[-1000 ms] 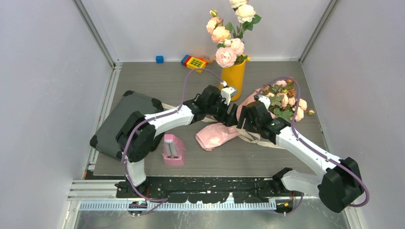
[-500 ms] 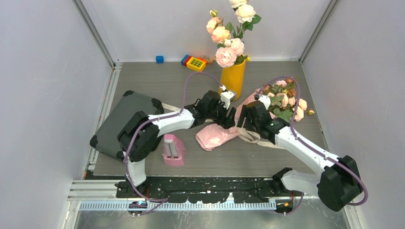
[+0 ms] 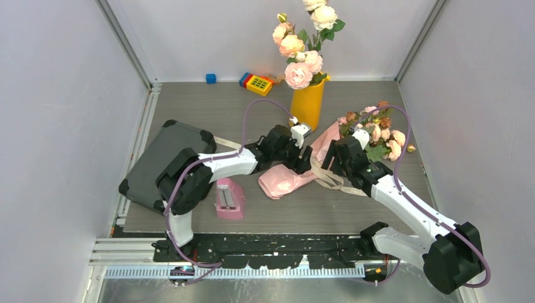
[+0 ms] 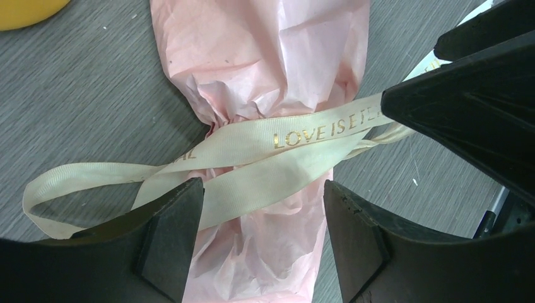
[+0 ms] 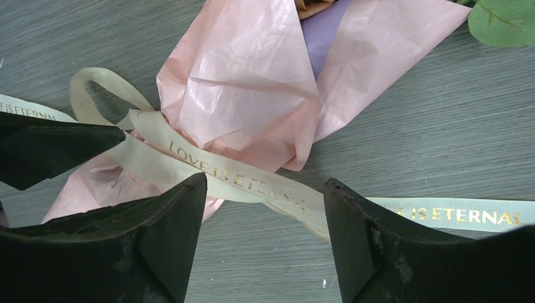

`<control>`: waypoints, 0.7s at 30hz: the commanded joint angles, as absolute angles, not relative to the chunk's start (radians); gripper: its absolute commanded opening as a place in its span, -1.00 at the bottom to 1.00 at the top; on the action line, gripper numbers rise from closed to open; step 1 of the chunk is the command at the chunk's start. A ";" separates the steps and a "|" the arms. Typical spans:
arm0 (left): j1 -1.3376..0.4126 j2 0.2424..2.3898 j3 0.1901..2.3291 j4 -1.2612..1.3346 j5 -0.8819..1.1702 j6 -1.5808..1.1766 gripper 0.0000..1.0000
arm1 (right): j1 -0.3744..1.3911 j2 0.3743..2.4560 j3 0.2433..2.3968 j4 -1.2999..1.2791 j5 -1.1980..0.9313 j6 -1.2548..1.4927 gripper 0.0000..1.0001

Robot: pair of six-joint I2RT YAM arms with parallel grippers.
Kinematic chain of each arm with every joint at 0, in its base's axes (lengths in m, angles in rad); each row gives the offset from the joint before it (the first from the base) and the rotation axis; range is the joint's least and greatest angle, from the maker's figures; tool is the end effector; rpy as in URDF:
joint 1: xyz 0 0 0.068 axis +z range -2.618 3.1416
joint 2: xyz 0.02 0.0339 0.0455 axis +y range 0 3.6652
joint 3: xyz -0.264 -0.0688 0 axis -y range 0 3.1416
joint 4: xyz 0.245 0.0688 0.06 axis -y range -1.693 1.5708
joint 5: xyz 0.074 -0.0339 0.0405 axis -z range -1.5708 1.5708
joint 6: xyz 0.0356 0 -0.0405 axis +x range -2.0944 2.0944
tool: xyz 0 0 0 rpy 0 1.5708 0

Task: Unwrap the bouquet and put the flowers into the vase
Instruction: Untie the ribbon from the wrapping paper.

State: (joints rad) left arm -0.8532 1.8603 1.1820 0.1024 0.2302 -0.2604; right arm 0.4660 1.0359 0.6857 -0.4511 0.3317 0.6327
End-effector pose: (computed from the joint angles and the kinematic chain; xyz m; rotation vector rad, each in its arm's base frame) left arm 0.2667 -0.3179 0.2003 0.7966 2.1222 -0.8712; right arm 0.1938 0.0845 0.2356 0.3495 2.2963 0.1591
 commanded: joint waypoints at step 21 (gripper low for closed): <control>-0.916 1.898 1.290 0.016 0.081 -0.167 0.18 | 0.460 0.993 0.680 -0.434 0.319 0.650 0.46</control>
State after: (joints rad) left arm -0.9108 1.8889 1.2640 0.0135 0.0971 -0.1841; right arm 0.4625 1.0233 0.6804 -0.4503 0.3126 0.6353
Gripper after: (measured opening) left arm 0.624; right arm 0.733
